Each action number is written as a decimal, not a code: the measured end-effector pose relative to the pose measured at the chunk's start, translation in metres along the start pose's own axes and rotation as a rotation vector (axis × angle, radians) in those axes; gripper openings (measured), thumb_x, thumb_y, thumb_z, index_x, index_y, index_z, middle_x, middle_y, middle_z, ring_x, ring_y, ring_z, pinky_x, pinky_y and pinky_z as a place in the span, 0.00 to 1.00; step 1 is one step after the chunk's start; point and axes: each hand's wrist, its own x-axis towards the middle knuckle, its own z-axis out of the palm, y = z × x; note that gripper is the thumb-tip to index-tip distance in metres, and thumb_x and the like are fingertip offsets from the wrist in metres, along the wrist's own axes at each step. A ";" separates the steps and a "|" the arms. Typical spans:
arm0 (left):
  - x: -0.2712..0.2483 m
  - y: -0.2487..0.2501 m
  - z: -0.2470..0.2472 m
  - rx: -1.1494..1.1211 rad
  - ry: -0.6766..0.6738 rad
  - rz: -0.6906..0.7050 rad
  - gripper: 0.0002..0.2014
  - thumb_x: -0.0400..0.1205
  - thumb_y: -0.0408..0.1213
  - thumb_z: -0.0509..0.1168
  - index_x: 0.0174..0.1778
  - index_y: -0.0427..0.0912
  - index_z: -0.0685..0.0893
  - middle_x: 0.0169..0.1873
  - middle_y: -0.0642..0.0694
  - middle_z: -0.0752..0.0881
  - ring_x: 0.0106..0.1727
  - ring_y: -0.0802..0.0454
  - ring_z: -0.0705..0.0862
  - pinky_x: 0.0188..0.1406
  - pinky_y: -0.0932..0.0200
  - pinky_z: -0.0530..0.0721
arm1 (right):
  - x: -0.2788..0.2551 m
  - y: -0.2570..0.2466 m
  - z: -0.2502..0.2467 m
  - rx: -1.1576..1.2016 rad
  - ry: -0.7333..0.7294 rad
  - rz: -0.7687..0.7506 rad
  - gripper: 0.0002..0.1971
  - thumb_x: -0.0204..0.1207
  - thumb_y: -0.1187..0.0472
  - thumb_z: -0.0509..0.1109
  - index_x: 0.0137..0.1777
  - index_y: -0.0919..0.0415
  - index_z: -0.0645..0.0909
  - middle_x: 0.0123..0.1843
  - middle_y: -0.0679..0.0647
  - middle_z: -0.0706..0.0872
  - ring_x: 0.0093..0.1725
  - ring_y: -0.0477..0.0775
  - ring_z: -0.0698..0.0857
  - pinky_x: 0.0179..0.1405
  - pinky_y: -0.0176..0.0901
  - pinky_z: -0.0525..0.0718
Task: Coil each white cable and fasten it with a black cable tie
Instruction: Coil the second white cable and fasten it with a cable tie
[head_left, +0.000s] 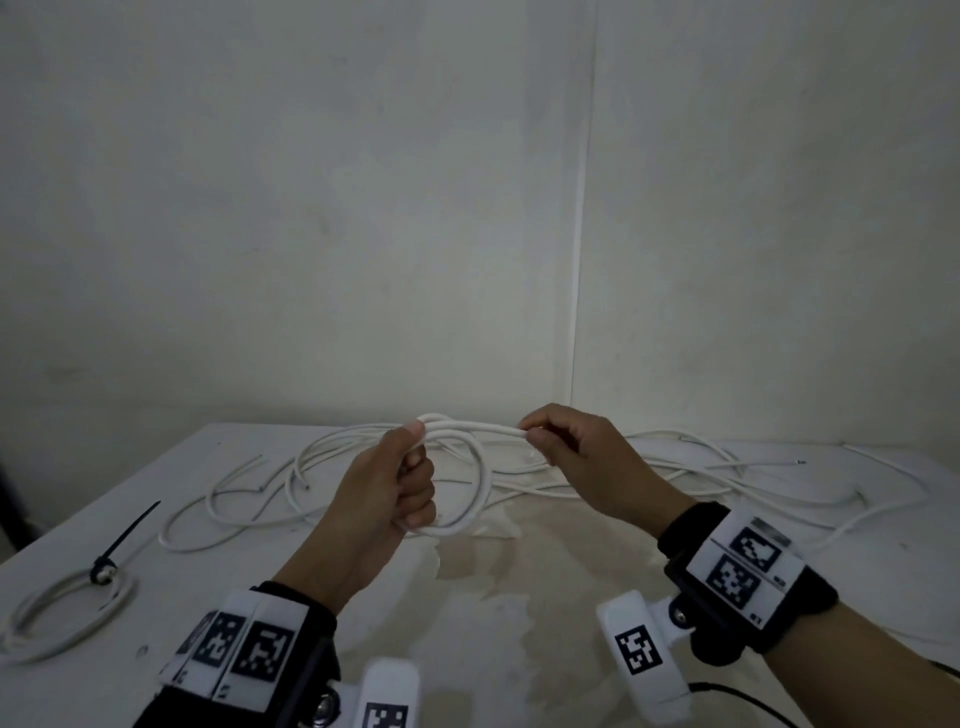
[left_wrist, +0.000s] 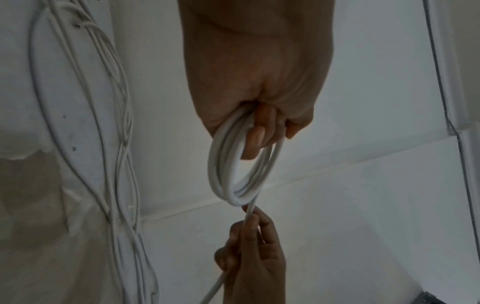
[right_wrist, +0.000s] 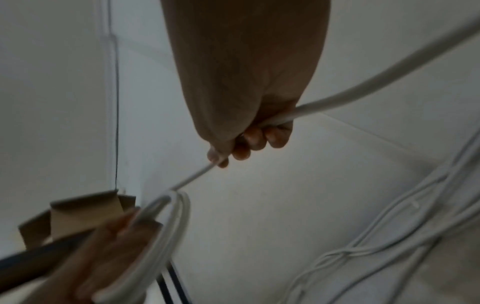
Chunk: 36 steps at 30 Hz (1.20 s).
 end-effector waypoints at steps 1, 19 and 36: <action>0.001 0.000 -0.001 -0.025 0.013 0.013 0.19 0.84 0.38 0.52 0.26 0.44 0.62 0.13 0.54 0.58 0.12 0.61 0.55 0.11 0.71 0.57 | -0.001 0.007 0.001 -0.046 0.009 -0.014 0.09 0.81 0.63 0.61 0.45 0.48 0.77 0.29 0.46 0.74 0.29 0.41 0.72 0.31 0.28 0.70; 0.031 0.003 -0.009 -0.069 0.461 0.288 0.19 0.84 0.42 0.56 0.26 0.45 0.65 0.12 0.56 0.64 0.15 0.59 0.61 0.16 0.66 0.66 | -0.021 0.043 0.049 -0.834 -0.084 -0.725 0.10 0.74 0.56 0.61 0.39 0.54 0.84 0.28 0.50 0.79 0.24 0.52 0.78 0.18 0.36 0.70; 0.006 -0.032 0.012 0.482 0.129 0.243 0.18 0.86 0.42 0.52 0.30 0.40 0.71 0.22 0.48 0.72 0.19 0.60 0.71 0.18 0.67 0.71 | 0.001 -0.017 0.040 -0.531 0.047 -0.740 0.08 0.74 0.58 0.62 0.41 0.60 0.82 0.33 0.54 0.82 0.31 0.52 0.76 0.30 0.40 0.70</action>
